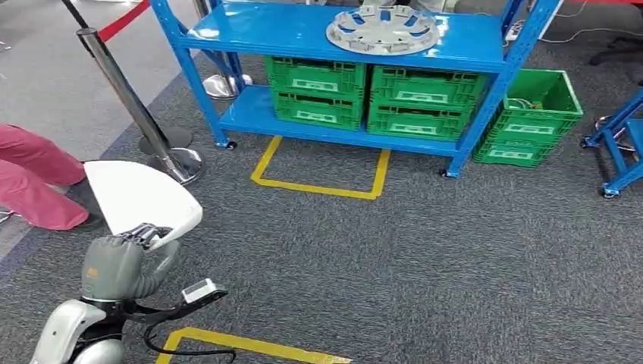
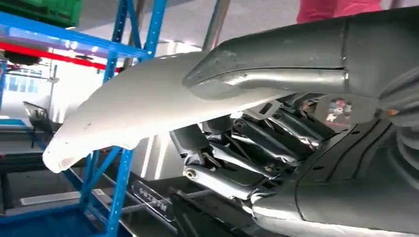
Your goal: Take the parts from the cabinet and place them on the table.
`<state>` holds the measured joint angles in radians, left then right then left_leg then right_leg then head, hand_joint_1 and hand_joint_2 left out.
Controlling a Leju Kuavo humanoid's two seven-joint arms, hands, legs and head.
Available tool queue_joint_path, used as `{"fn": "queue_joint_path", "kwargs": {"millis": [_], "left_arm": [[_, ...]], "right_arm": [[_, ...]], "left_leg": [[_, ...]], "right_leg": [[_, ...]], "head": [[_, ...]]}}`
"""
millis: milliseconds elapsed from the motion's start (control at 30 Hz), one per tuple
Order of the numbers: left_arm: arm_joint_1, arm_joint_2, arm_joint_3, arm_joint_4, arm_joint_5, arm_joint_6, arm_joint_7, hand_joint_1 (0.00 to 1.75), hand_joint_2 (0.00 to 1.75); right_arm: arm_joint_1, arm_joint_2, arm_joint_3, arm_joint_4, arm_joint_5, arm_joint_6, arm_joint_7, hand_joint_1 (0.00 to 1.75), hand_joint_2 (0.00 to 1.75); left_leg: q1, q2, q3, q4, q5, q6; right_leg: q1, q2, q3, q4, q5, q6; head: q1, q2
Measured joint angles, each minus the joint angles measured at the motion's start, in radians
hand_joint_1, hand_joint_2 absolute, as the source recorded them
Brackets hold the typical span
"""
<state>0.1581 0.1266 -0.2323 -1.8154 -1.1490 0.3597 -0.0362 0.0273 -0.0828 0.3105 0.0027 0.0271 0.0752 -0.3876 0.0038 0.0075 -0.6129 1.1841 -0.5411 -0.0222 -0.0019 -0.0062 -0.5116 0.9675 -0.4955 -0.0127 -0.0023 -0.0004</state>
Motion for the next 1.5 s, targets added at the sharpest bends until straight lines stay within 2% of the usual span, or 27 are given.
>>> {"fn": "queue_joint_path", "kwargs": {"millis": [67,100,233,267,300,367,400,433,467,567,633,733,767,800,867,933,1000,1033,1067,1100,1233,1267,1300,1333,1400,1433,1500], "left_arm": [[-0.001,0.000,0.000,0.000,0.000,0.000,0.000,1.75,1.75],[-0.001,0.000,0.000,0.000,0.000,0.000,0.000,1.75,1.75],[0.000,0.000,0.002,-0.001,0.000,-0.001,0.000,1.75,1.75],[-0.001,-0.001,0.001,-0.001,0.000,-0.002,0.000,1.75,1.75],[-0.001,-0.001,0.001,-0.002,0.000,-0.003,0.000,1.75,1.75],[0.000,-0.002,0.002,-0.002,-0.001,-0.003,0.000,1.75,1.75],[0.000,-0.002,0.002,-0.002,-0.002,-0.004,0.000,1.75,1.75],[0.001,-0.002,0.002,-0.002,-0.002,-0.004,0.000,1.75,1.75],[0.001,-0.002,0.002,-0.002,-0.002,-0.005,0.000,1.75,1.75],[0.001,-0.002,0.002,-0.002,-0.003,-0.007,0.000,1.75,1.75],[-0.001,-0.001,0.004,-0.002,-0.003,-0.010,0.000,1.75,1.75],[-0.002,-0.002,0.003,-0.002,-0.003,-0.021,-0.001,1.75,1.75],[-0.003,-0.002,0.001,-0.002,-0.003,-0.021,-0.002,1.75,1.75],[-0.006,-0.001,0.000,-0.002,-0.003,-0.021,-0.002,1.75,1.75],[-0.007,-0.001,0.000,-0.002,-0.003,-0.022,-0.002,1.75,1.75],[-0.006,-0.001,-0.002,0.000,-0.003,-0.022,-0.002,1.75,1.75],[-0.007,-0.001,-0.003,0.001,-0.003,-0.022,-0.002,1.75,1.75],[-0.008,-0.001,-0.003,0.001,-0.003,-0.022,-0.002,1.75,1.75],[-0.012,0.000,-0.004,0.001,-0.003,-0.022,-0.002,1.75,1.75],[-0.018,0.000,-0.005,0.001,-0.003,-0.023,-0.002,1.75,1.75],[-0.030,0.000,-0.009,0.001,-0.003,-0.037,-0.003,1.75,1.75],[-0.031,-0.001,-0.010,0.001,-0.003,-0.037,-0.003,1.75,1.75],[-0.035,-0.001,-0.013,0.001,-0.003,-0.038,-0.003,1.75,1.75],[-0.039,-0.001,-0.014,0.001,-0.003,-0.039,-0.003,1.75,1.75],[-0.040,-0.002,-0.018,0.001,-0.003,-0.039,-0.003,1.75,1.75],[-0.040,-0.002,-0.019,0.002,-0.003,-0.040,-0.003,1.75,1.75],[-0.040,-0.002,-0.022,0.003,-0.002,-0.040,-0.003,1.75,1.75]], "right_arm": [[-0.002,0.003,0.000,0.000,0.000,0.000,0.000,0.00,0.00],[-0.003,0.004,0.000,0.000,0.000,0.000,0.000,0.00,0.00],[-0.002,0.003,0.001,0.000,0.000,-0.002,0.000,0.00,0.00],[-0.002,0.003,0.001,0.000,0.000,-0.004,0.000,0.00,0.00],[-0.002,0.005,0.002,0.000,0.001,-0.006,0.000,0.00,0.00],[-0.001,0.005,0.003,0.000,0.002,-0.011,0.000,0.00,0.00],[0.001,0.005,0.004,0.000,0.002,-0.014,0.000,0.00,0.00],[0.002,0.005,0.006,0.000,0.003,-0.016,-0.001,0.00,0.00],[0.003,0.005,0.008,0.000,0.003,-0.016,-0.001,0.00,0.00],[0.001,0.005,0.012,0.000,0.011,-0.023,-0.005,0.00,0.00],[-0.003,0.005,0.022,-0.001,0.028,-0.031,-0.014,0.00,0.00],[0.003,0.019,0.062,-0.017,0.099,-0.067,-0.051,0.00,0.00],[0.000,0.024,0.077,-0.018,0.110,-0.080,-0.051,0.00,0.00],[-0.003,0.029,0.085,-0.020,0.112,-0.088,-0.050,0.00,0.00],[-0.006,0.040,0.098,-0.026,0.116,-0.089,-0.050,0.00,0.00],[-0.009,0.044,0.107,-0.028,0.117,-0.090,-0.050,0.00,0.00],[-0.009,0.045,0.116,-0.028,0.127,-0.088,-0.051,0.00,0.00],[-0.009,0.045,0.120,-0.028,0.132,-0.087,-0.055,0.00,0.00],[-0.010,0.044,0.127,-0.028,0.147,-0.085,-0.059,0.00,0.00],[-0.010,0.043,0.132,-0.028,0.153,-0.084,-0.061,0.00,0.00],[-0.010,0.040,0.151,-0.036,0.178,-0.071,-0.055,0.00,0.00],[-0.011,0.038,0.154,-0.040,0.180,-0.070,-0.052,0.00,0.00],[-0.008,0.036,0.158,-0.040,0.182,-0.070,-0.050,0.00,0.00],[-0.008,0.036,0.160,-0.042,0.182,-0.068,-0.050,0.00,0.00],[-0.005,0.036,0.163,-0.042,0.182,-0.067,-0.048,0.00,0.00],[-0.004,0.036,0.166,-0.043,0.182,-0.067,-0.047,0.00,0.00],[-0.003,0.035,0.168,-0.043,0.182,-0.067,-0.046,0.00,0.00]], "left_leg": [[-0.001,0.000,0.089,-0.168,0.067,0.013],[-0.005,0.000,0.099,-0.191,0.055,0.018],[-0.001,0.000,0.088,-0.210,0.064,0.038],[0.003,0.002,0.088,-0.214,0.070,0.043],[0.003,0.003,0.083,-0.214,0.073,0.048],[0.001,0.003,0.075,-0.214,0.077,0.053],[0.000,0.004,0.070,-0.213,0.079,0.054],[0.000,0.004,0.068,-0.213,0.081,0.053],[0.000,0.003,0.068,-0.213,0.082,0.053],[0.001,0.003,0.067,-0.204,0.082,0.045],[-0.009,0.001,0.053,-0.190,0.081,0.032],[-0.007,-0.003,0.047,-0.189,0.091,0.017],[-0.004,-0.005,0.041,-0.176,0.073,0.011],[-0.003,-0.004,0.025,-0.138,0.040,0.005],[-0.002,-0.004,-0.036,0.016,-0.044,-0.003],[-0.002,-0.004,-0.078,0.124,-0.080,-0.004],[-0.002,-0.003,-0.037,0.059,-0.028,0.003],[-0.003,0.001,0.001,-0.012,0.010,0.009],[-0.007,0.025,0.060,-0.124,0.058,0.019],[-0.017,0.064,0.085,-0.172,0.049,0.025],[-0.019,0.032,0.073,-0.191,0.054,0.043],[-0.009,0.023,0.079,-0.203,0.064,0.052],[-0.007,0.015,0.077,-0.205,0.067,0.057],[-0.007,0.005,0.073,-0.204,0.071,0.062],[-0.008,-0.015,0.067,-0.203,0.074,0.065],[-0.008,-0.028,0.066,-0.202,0.075,0.065],[-0.007,-0.054,0.066,-0.200,0.077,0.062]], "right_leg": [[0.001,0.002,0.001,0.002,0.000,0.002],[0.009,0.002,-0.004,0.007,0.000,0.007],[0.009,0.000,-0.020,0.010,0.009,0.030],[0.007,0.005,-0.032,0.021,-0.009,0.035],[0.005,0.004,-0.055,0.071,-0.052,0.041],[-0.001,0.005,-0.126,0.237,-0.134,0.048],[-0.002,0.005,-0.158,0.313,-0.160,0.051],[-0.003,0.005,-0.165,0.334,-0.157,0.053],[-0.004,0.005,-0.146,0.309,-0.132,0.054],[-0.012,0.004,-0.011,0.062,-0.015,0.055],[-0.011,0.005,0.016,0.016,-0.032,0.048],[-0.008,0.002,0.002,0.023,-0.025,0.033],[-0.014,-0.006,0.002,0.018,-0.018,0.022],[-0.013,-0.009,-0.001,0.018,-0.017,0.018],[-0.009,-0.020,-0.006,0.018,-0.015,0.011],[-0.005,-0.034,-0.011,0.020,-0.014,0.009],[0.000,-0.053,-0.011,0.020,-0.014,0.009],[0.002,-0.060,-0.009,0.020,-0.014,0.009],[0.004,-0.071,-0.006,0.020,-0.015,0.008],[0.010,-0.079,-0.007,0.020,-0.016,0.010],[0.014,-0.121,-0.010,0.021,-0.013,0.023],[0.011,-0.102,-0.022,0.029,-0.027,0.031],[0.009,-0.049,-0.030,0.059,-0.052,0.036],[0.005,-0.017,-0.059,0.126,-0.091,0.039],[0.000,0.001,-0.134,0.293,-0.162,0.046],[-0.001,0.003,-0.158,0.341,-0.170,0.048],[-0.002,0.004,-0.136,0.290,-0.115,0.050]], "head": [[0.000,0.000],[0.001,0.000],[0.002,0.000],[0.001,0.000],[0.008,0.000],[0.008,0.000],[0.010,0.000],[0.009,0.000],[0.010,0.000],[0.010,0.000],[0.007,0.000],[0.008,0.000],[0.008,0.000],[0.003,0.000],[0.002,0.000],[0.002,0.000],[0.001,0.000],[0.002,0.000],[0.002,0.000],[0.003,0.000],[0.003,0.000],[0.002,0.000],[0.006,0.000],[0.008,0.000],[0.008,0.000],[0.010,0.000],[0.010,0.000]]}}
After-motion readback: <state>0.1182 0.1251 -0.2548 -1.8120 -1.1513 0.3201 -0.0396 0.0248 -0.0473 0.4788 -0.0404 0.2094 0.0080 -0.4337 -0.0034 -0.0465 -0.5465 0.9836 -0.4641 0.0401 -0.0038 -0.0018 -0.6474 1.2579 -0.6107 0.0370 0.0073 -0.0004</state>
